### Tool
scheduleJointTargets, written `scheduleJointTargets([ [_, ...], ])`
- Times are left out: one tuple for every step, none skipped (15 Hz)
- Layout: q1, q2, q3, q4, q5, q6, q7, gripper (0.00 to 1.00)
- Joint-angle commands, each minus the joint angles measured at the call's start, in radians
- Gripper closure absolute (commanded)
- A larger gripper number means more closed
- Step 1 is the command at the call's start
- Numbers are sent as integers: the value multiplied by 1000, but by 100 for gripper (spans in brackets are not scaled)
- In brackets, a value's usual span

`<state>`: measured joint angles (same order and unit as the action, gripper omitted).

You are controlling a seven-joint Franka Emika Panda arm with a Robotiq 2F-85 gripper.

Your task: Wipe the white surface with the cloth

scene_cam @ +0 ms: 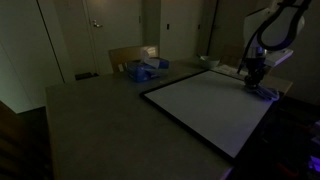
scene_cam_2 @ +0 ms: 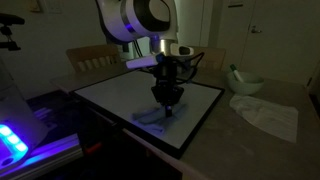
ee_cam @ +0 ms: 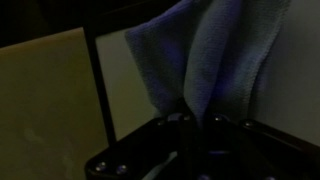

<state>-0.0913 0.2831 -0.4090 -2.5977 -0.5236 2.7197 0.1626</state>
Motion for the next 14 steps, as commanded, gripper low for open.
scheduleJointTargets([
  [-48,120,7,61,-8,55,-77,97],
  [-51,127,5,74,0,51,-75,97],
  [-51,134,0,85,0,49,-62,97],
  [-45,139,-9,98,-3,44,-36,97],
  [-46,143,-13,106,2,46,-27,97],
  [-39,148,-24,116,-6,42,-11,97],
  [-35,153,-32,124,-11,41,0,97],
  [-32,156,-37,131,-14,37,4,97],
  [-30,159,-41,136,-16,37,7,97],
  [-26,161,-45,139,-18,36,12,97],
  [-21,160,-48,141,-19,34,18,97],
  [-16,153,-51,142,-20,29,21,89],
  [-4,139,-59,140,-27,21,35,64],
  [1,125,-60,138,-25,10,38,64],
])
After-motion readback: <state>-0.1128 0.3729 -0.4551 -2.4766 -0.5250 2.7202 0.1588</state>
